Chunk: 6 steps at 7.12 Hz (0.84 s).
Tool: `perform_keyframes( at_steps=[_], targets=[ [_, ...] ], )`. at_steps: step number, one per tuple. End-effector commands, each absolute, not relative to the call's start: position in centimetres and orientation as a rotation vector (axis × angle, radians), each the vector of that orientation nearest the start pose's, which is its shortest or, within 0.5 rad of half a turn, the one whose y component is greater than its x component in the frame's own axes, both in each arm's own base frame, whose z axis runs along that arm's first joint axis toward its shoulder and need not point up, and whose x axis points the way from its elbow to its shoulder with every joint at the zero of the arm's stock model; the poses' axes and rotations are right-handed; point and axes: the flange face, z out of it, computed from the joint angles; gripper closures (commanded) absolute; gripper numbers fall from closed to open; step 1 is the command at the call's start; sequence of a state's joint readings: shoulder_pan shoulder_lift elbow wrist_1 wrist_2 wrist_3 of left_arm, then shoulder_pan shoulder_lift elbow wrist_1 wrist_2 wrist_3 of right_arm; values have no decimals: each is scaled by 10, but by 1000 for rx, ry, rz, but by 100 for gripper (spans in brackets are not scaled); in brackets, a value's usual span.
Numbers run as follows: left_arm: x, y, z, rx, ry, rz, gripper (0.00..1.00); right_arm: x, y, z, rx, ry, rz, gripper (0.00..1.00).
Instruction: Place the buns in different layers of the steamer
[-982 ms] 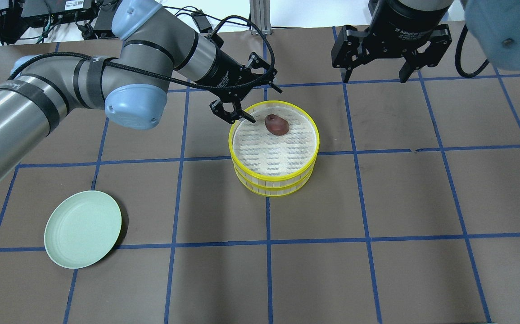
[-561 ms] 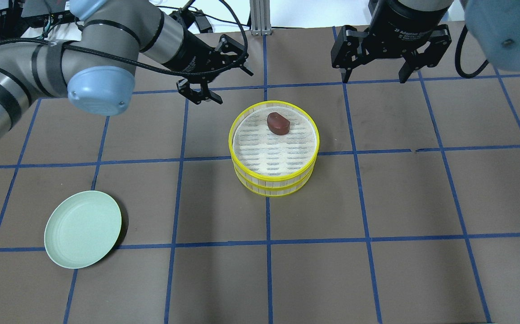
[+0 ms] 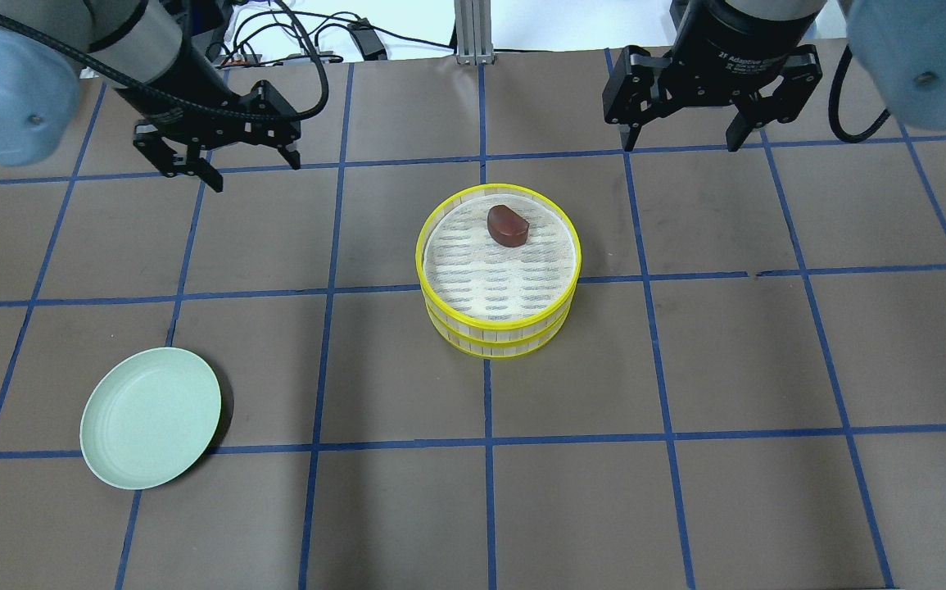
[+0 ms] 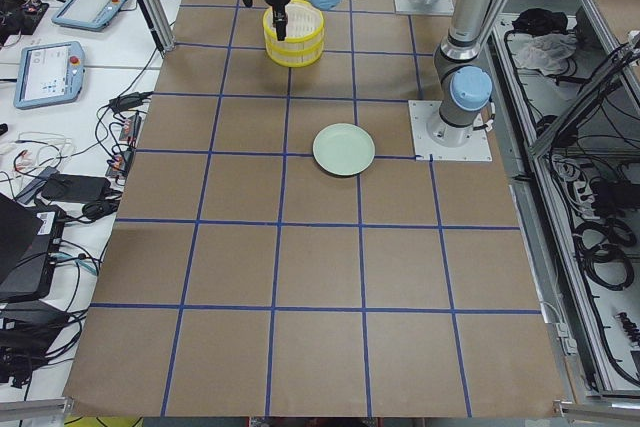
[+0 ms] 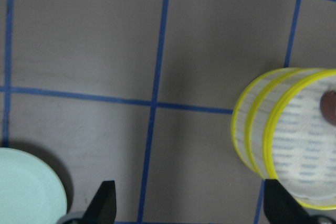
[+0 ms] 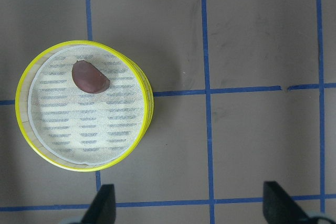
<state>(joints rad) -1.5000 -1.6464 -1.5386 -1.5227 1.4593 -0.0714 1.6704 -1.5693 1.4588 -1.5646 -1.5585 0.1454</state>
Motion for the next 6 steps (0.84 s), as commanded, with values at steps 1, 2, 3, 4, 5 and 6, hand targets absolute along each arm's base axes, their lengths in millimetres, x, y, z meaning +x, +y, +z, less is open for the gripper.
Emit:
perform_keyframes(
  at_steps=[1, 2, 3, 4, 5, 6],
  targets=[
    [-100, -494, 514, -219, 3166, -3, 0, 183, -484, 542, 71, 3112, -159, 0],
    [-98, -489, 517, -218, 3160, -15, 0, 183, -484, 542, 71, 3112, -159, 0],
    [-98, -480, 520, -210, 3135, -7, 0, 183, -484, 542, 71, 3112, -159, 0],
    [-98, -476, 521, -201, 3106, -12, 0, 183, -484, 542, 71, 3112, -159, 0],
    [-98, -475, 518, -200, 3106, 0, 0, 183, -484, 542, 71, 3112, -157, 0],
    [-98, -475, 517, -200, 3104, 3, 0, 184, -484, 542, 70, 3110, -159, 0]
  ],
)
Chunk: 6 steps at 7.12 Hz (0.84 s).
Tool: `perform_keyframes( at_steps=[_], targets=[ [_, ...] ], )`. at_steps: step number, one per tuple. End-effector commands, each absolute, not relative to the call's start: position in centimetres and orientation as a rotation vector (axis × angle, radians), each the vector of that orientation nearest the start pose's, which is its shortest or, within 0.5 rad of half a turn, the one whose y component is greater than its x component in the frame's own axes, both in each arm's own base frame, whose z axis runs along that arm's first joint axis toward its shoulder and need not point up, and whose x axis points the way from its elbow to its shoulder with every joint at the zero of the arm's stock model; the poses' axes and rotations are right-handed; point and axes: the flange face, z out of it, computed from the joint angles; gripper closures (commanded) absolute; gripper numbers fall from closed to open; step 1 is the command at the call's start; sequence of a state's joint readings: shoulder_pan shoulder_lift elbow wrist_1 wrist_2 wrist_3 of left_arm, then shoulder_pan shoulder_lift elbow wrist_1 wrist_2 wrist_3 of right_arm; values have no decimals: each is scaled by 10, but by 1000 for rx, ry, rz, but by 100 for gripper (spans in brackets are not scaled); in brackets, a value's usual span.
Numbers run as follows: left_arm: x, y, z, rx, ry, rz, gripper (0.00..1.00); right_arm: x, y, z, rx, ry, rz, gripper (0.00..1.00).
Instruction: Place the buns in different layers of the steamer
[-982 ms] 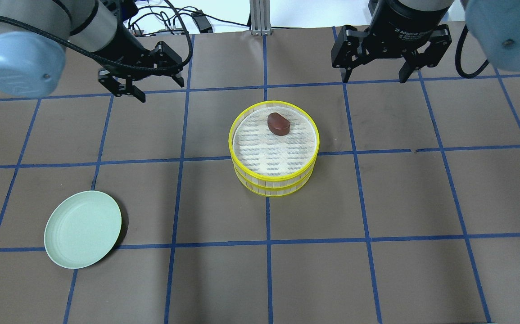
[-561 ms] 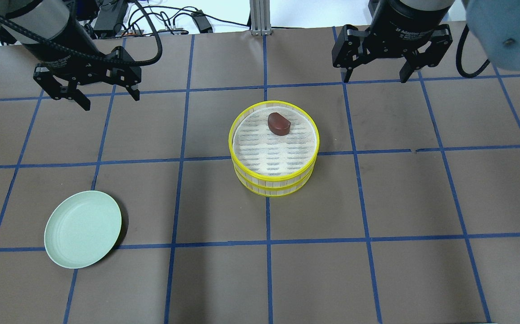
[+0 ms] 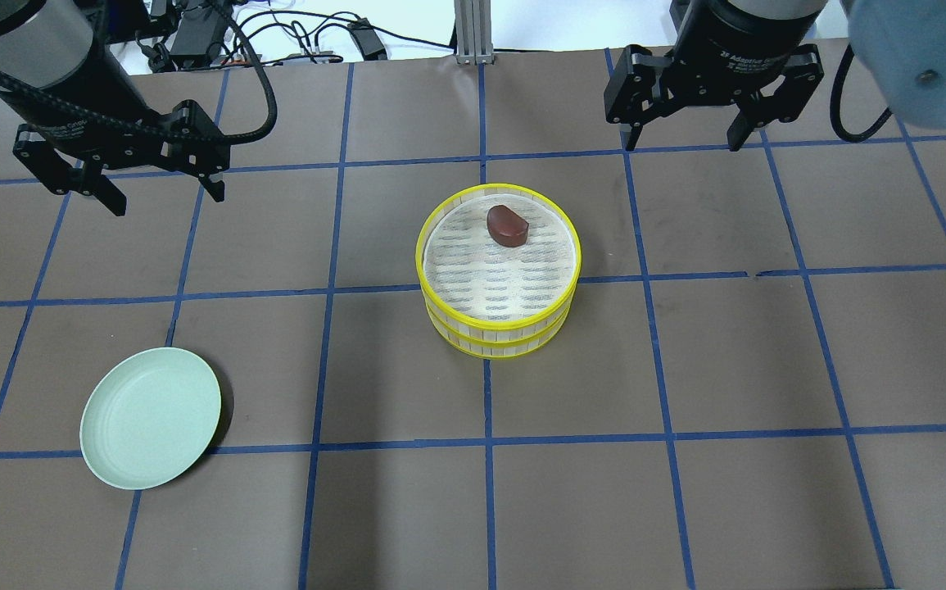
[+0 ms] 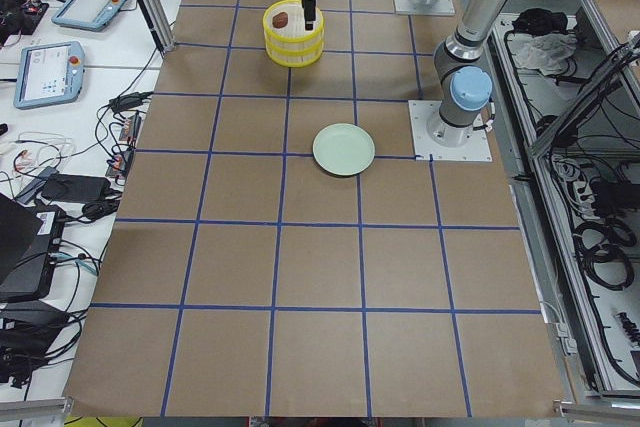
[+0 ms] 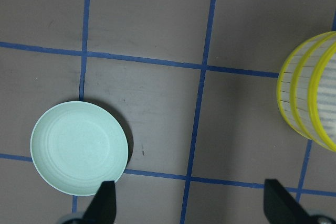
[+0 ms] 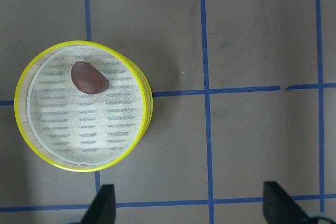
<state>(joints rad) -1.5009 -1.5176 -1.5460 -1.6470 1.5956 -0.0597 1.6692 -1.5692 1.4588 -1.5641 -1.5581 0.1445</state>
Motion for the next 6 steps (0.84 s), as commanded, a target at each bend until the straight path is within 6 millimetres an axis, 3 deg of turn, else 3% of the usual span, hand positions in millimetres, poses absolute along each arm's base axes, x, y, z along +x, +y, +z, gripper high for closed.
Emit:
perform_keyframes(
  at_steps=[1, 6],
  targets=[
    [-99, -475, 516, -198, 3108, 5, 0, 183, -484, 542, 73, 3112, -157, 0],
    [-99, -475, 515, -198, 3114, 5, 0, 183, -484, 542, 71, 3112, -157, 0]
  ],
)
